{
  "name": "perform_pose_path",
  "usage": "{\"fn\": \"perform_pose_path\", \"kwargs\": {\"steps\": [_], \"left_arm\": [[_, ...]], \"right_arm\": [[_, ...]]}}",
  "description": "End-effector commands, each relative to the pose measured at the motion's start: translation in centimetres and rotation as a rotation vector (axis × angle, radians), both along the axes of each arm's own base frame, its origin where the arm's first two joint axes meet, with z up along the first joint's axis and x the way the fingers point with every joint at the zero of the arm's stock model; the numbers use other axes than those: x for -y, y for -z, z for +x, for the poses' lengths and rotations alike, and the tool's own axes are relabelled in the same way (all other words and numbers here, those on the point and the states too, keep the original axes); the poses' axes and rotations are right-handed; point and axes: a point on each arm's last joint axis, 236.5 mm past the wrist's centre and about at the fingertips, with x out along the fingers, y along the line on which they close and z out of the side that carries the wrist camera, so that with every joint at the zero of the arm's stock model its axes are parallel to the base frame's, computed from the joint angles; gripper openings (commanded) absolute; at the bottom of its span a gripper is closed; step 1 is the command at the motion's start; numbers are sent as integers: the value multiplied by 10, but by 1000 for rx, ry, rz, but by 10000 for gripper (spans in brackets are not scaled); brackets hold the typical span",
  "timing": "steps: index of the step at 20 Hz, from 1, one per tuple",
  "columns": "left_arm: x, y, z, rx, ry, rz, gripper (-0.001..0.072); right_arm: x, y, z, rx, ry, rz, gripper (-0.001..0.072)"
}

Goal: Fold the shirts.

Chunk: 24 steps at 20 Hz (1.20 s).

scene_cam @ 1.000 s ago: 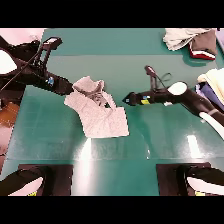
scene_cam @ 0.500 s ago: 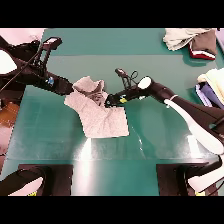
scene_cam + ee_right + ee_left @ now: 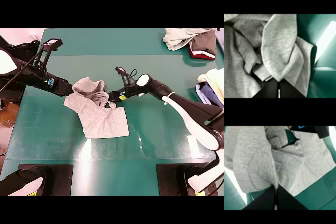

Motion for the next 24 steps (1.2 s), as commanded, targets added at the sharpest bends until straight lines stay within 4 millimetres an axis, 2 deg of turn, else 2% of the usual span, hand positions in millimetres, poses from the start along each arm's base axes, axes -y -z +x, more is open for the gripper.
{"fn": "perform_pose_path", "kwargs": {"steps": [1,3,5,8,10,12,15,18,20,22,24], "left_arm": [[-9,-10,5,37,-6,38,21],[-23,-36,16,124,-24,88,22],[-32,-74,25,229,-28,118,22],[-33,-131,29,365,-40,94,22],[-33,-168,27,453,-48,68,22],[-32,-205,21,535,-51,35,22],[-19,-254,2,633,-17,-62,22],[4,-293,-27,694,56,-194,22],[16,-308,-50,711,105,-270,22],[15,-318,-65,734,118,-289,21],[14,-319,-71,730,116,-290,21]], "right_arm": [[29,-37,7,101,-24,-57,10],[67,-78,14,180,-6,-91,10],[117,-123,22,243,69,-118,10],[196,-197,22,360,226,-121,10],[242,-251,12,476,338,-119,10],[276,-303,-9,598,436,-122,10],[308,-363,-51,763,544,-143,10],[326,-404,-88,893,627,-169,11],[334,-430,-111,986,685,-185,10],[343,-451,-127,1064,743,-201,10],[349,-456,-133,1083,771,-214,10]]}}
